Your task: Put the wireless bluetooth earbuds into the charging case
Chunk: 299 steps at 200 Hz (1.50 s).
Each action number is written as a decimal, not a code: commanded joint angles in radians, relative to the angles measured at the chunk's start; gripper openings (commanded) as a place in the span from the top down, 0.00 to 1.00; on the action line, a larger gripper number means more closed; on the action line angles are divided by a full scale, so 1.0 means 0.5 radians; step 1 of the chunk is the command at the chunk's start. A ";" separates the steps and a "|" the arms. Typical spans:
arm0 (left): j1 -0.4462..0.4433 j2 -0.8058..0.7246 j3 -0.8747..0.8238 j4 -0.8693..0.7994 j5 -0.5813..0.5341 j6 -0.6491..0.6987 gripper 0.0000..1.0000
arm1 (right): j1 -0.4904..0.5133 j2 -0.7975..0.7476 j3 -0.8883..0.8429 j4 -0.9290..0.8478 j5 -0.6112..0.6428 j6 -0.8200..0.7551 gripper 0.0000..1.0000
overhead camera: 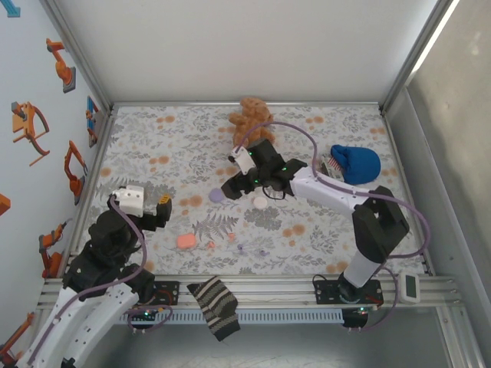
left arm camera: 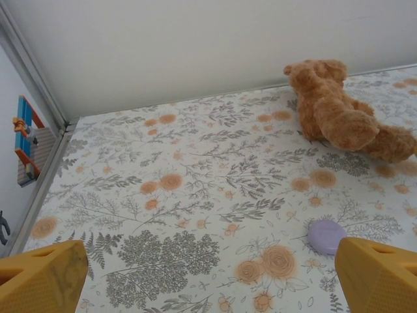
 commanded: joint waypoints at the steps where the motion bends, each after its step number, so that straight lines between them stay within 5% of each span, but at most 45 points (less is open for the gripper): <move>1: 0.016 -0.113 0.015 -0.087 -0.111 -0.028 0.04 | 0.063 0.155 0.116 -0.081 0.077 -0.075 0.00; 146: 0.014 -0.274 -0.003 -0.132 -0.226 -0.059 0.04 | 0.250 0.824 0.646 -0.372 0.373 -0.616 0.04; 246: 0.015 -0.264 -0.005 -0.134 -0.228 -0.061 0.04 | 0.263 1.032 0.812 -0.466 0.456 -0.734 0.23; 299: 0.015 -0.257 -0.005 -0.131 -0.227 -0.055 0.04 | 0.265 1.056 0.778 -0.470 0.490 -0.758 0.45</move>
